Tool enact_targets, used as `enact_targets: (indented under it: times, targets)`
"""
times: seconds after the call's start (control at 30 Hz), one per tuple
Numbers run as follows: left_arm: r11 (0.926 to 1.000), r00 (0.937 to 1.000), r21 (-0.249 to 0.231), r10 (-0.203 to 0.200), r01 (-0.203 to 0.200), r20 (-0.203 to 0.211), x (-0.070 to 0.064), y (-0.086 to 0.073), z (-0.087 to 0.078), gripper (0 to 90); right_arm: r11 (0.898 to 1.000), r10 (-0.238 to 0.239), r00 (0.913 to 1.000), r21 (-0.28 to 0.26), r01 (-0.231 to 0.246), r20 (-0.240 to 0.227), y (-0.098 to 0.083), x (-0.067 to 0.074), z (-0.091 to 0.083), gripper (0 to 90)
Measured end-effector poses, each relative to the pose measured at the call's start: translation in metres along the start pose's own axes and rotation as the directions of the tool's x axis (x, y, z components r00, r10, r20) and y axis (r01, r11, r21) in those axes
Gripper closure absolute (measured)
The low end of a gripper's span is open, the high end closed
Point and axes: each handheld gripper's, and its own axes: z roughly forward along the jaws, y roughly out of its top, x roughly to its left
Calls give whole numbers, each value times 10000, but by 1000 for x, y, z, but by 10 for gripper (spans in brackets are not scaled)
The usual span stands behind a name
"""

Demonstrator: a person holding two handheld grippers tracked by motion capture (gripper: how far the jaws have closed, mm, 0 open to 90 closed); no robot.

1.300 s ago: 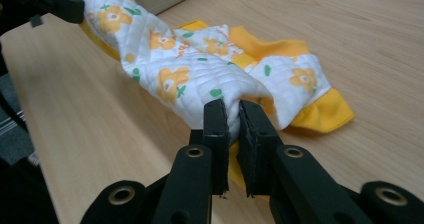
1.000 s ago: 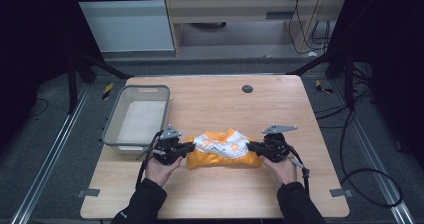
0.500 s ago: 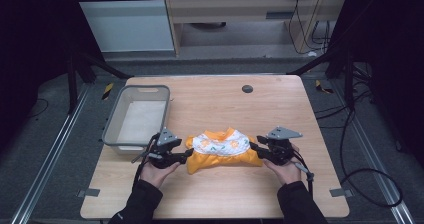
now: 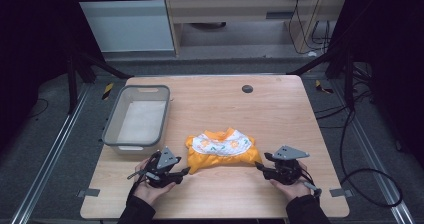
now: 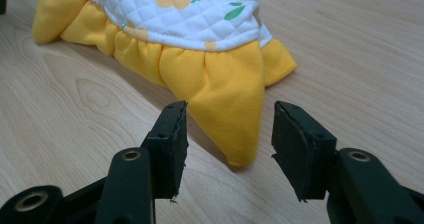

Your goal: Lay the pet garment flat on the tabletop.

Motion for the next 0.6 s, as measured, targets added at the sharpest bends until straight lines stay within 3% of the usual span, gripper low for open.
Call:
enact_targets:
  times: [0.3, 0.47, 0.5, 0.53, 0.6]
  targets:
    - [9995, 9999, 293, -91, 88, 90, -7, 2, 18, 504, 9979, 20, 10000, 650, -23, 48, -4, -4, 19, 502]
    - [9986, 9995, 477, -247, 237, 202, -7, 3, 25, 639, 9958, 17, 10000, 910, -20, 36, -3, -5, 24, 629]
    - [9982, 9992, 490, -359, 350, 176, -6, 3, 25, 727, 9939, -6, 10000, 1105, 4, 22, -2, -4, 25, 710]
    - [9979, 9988, 457, -463, 454, 185, -5, 3, 24, 727, 9939, -6, 10000, 1105, 4, 22, -2, -4, 25, 710]
    - [9971, 9978, 430, -632, 624, 188, -3, 3, 21, 803, 9924, 81, 9999, 1232, -71, -77, -1, -3, 25, 806]
